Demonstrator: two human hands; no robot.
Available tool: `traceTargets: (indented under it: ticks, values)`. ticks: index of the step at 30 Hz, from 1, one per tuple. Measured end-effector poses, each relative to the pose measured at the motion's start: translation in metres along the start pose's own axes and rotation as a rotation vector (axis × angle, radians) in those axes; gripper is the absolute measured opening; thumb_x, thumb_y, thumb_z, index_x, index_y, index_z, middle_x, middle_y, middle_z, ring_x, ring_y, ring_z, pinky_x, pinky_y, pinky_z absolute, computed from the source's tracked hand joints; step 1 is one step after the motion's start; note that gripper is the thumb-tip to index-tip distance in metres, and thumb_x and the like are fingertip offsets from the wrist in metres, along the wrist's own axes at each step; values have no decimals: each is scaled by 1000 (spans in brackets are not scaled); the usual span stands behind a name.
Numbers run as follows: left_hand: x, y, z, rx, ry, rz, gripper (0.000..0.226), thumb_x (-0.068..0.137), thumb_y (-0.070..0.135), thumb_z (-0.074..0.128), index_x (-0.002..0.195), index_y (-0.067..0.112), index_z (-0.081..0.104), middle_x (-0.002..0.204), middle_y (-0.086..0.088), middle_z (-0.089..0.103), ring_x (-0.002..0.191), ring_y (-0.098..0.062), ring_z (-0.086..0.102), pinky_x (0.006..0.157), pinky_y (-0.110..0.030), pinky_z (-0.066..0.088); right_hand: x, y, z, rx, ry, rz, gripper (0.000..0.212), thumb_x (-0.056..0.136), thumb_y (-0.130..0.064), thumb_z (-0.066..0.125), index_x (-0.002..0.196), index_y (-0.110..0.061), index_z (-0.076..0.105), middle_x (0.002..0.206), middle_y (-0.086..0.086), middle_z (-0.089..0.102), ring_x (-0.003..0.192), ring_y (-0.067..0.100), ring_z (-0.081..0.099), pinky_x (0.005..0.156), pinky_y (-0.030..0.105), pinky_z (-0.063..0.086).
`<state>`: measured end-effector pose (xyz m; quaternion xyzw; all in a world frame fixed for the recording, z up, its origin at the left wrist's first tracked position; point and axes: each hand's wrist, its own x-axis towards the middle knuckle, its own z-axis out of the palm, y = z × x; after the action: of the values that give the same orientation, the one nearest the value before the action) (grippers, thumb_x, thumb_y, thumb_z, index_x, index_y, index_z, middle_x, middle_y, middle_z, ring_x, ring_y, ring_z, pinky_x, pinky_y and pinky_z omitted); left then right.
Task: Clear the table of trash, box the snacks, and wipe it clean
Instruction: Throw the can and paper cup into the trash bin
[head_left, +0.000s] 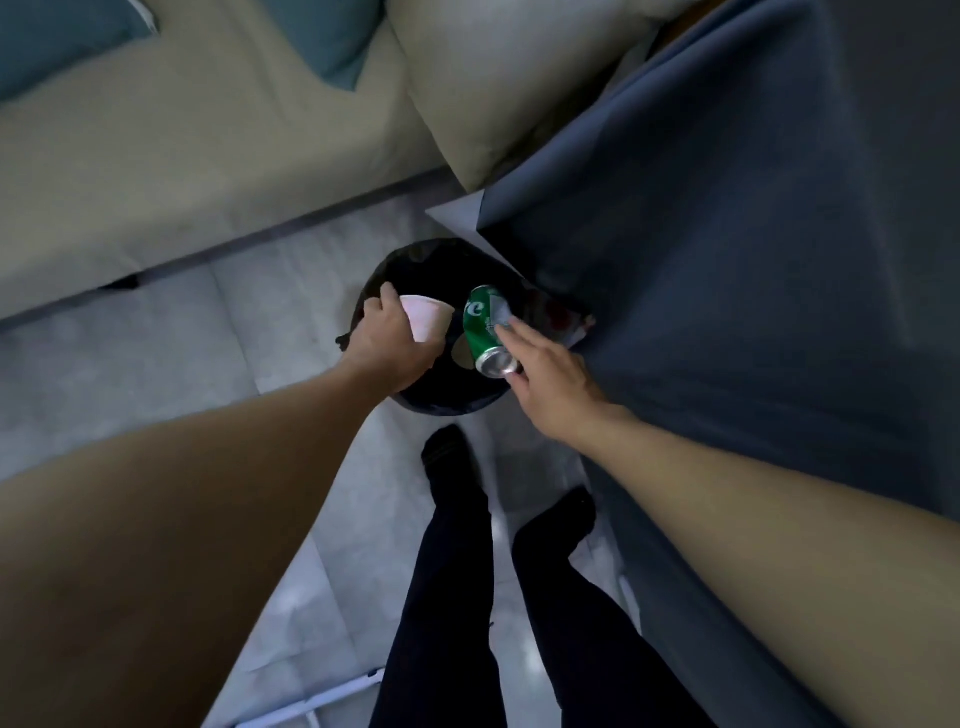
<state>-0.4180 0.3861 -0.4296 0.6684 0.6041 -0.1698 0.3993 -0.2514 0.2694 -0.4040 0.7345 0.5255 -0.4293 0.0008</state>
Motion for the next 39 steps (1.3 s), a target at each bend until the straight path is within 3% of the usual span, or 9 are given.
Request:
traceTargets:
  ticks: [9, 16, 20, 24, 33, 39]
  values:
    - [-10, -1, -21, 177, -14, 160, 87, 91, 50, 56, 158, 15, 12, 158, -14, 29, 142, -35, 33, 113, -49, 36, -7, 0, -18, -36, -42, 28, 59, 101, -30, 49, 155, -23, 26, 163, -5, 20, 145, 26, 25, 114, 46, 31]
    - [-45, 29, -66, 366, 41, 254, 77, 98, 63, 29, 160, 24, 3, 167, -9, 4, 154, -27, 2, 124, -48, 7, -24, -26, -60, -87, 11, 27, 66, 97, -58, 36, 155, -30, 20, 164, -8, 14, 150, 28, 12, 118, 48, 13]
    - [-73, 50, -96, 413, 74, 246, 73, 98, 64, 20, 159, 29, -1, 167, -4, -5, 154, -22, -7, 124, -47, 1, -42, -49, -90, -101, 38, 1, 75, 92, -69, 27, 156, -30, 16, 165, -7, 9, 150, 31, 7, 121, 50, 7]
    - [-105, 70, -130, 427, 116, 244, 71, 99, 63, 18, 159, 31, -3, 167, -2, -7, 154, -22, -8, 124, -48, 1, -66, -71, -124, -120, 73, -45, 79, 90, -73, 23, 156, -31, 15, 165, -6, 6, 151, 30, 2, 121, 50, 1]
    - [-184, 115, -187, 407, 252, 272, 71, 99, 63, 16, 159, 31, -3, 167, -1, -6, 154, -21, -5, 124, -47, 2, -128, -102, -202, -189, 244, -145, 78, 93, -72, 23, 157, -27, 16, 165, -3, 7, 152, 24, 0, 123, 47, 2]
    - [-231, 156, -194, 358, 334, 341, 71, 100, 62, 19, 159, 30, -1, 168, -4, -1, 154, -22, -3, 124, -47, 4, -178, -94, -240, -204, 319, -122, 85, 87, -78, 14, 156, -29, 14, 166, -5, 5, 151, 29, -1, 120, 56, 2]
